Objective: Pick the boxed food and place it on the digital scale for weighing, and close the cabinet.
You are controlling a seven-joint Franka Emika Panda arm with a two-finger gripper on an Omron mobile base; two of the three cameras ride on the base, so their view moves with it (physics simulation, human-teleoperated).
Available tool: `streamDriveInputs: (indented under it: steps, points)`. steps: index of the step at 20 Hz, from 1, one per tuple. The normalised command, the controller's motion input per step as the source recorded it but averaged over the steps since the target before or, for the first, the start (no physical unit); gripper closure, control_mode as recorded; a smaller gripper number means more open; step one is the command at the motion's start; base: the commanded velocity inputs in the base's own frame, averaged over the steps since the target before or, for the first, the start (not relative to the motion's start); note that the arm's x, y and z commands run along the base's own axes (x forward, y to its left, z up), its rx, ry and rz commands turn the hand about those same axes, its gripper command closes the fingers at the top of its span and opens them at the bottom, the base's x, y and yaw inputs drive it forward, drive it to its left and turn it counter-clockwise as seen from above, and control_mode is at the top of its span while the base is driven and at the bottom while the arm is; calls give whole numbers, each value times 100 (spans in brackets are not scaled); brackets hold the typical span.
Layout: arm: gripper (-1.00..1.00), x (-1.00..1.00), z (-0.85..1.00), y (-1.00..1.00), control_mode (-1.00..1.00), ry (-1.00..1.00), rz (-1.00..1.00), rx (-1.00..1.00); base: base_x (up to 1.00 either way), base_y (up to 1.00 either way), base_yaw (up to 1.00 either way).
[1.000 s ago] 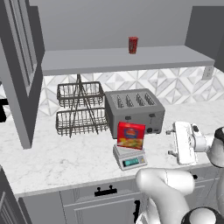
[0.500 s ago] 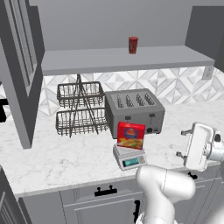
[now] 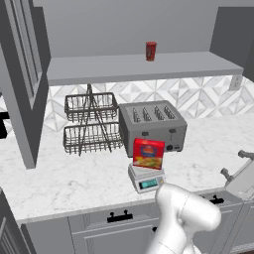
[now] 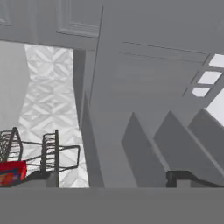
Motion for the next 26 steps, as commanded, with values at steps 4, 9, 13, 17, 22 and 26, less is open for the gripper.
streamDriveInputs:
  steps: [4,9,13,17,22,26]
  points:
    - [-100,-71,83,-43,-100,-21,-39,2,0,0,0]
    - [-100,-79,89,-63,-100,-9,-38,6,0,0,0]
    - [-100,-97,76,-62,-100,0,-31,10,0,0,0]
    - [-100,-80,54,-54,-100,0,-24,8,0,0,0]
    - [-100,-42,8,-44,-100,-1,-23,0,0,0,0]
    - [-100,26,7,-49,-100,3,-22,0,0,0,0]
